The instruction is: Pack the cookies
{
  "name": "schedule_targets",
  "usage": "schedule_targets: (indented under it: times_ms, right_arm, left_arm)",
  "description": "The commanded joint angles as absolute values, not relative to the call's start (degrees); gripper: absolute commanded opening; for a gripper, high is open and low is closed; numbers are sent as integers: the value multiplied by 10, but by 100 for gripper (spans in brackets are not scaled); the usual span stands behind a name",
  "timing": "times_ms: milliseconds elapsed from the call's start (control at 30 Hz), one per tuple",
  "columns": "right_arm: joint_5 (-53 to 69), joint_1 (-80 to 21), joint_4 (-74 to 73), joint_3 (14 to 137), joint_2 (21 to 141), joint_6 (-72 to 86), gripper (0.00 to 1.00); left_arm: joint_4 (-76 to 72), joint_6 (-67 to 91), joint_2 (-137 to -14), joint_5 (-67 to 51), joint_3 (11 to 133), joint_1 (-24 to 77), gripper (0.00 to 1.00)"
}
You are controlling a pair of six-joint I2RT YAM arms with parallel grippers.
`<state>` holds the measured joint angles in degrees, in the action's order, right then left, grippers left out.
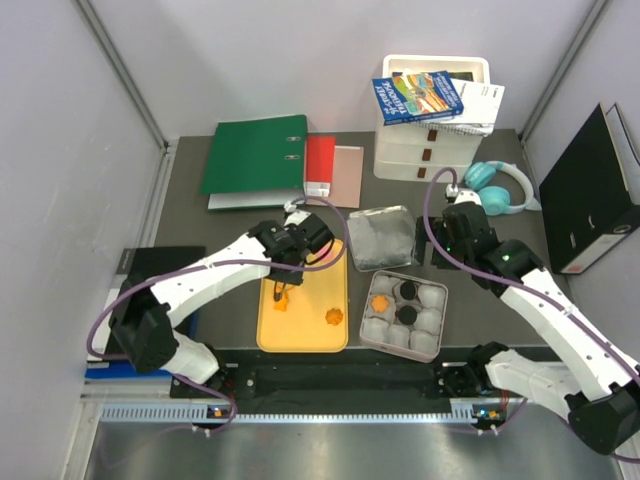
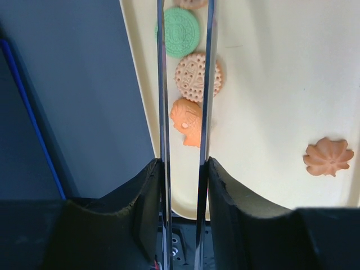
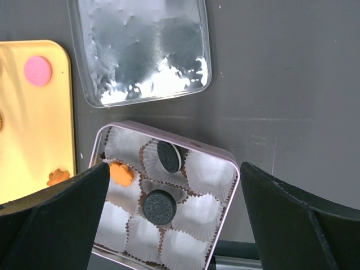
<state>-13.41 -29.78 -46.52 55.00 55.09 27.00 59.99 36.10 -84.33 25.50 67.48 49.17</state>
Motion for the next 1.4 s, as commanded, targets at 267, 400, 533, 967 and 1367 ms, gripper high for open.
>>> schedule_targets:
  times_ms: [267,400,533,967,1367]
  right_arm:
    - [-154,-302,-434,613,571,247,99]
    - [-180,-302,-439,634,577,234,99]
    - [-205,-301,-453,657,590,229,99]
    - [-230,-226,-497,700,605,277,99]
    - [-233,-213,-508,685,586,294,99]
  left_arm:
    - [654,291,-811,241,857,495,24]
    - [638,263,-814,184,894,527,22]
    - [644,240,-842,172,939,617,20]
    - [682,207,-953,104,1062,734,21]
    - [666,172,-992,95,1095,768,21]
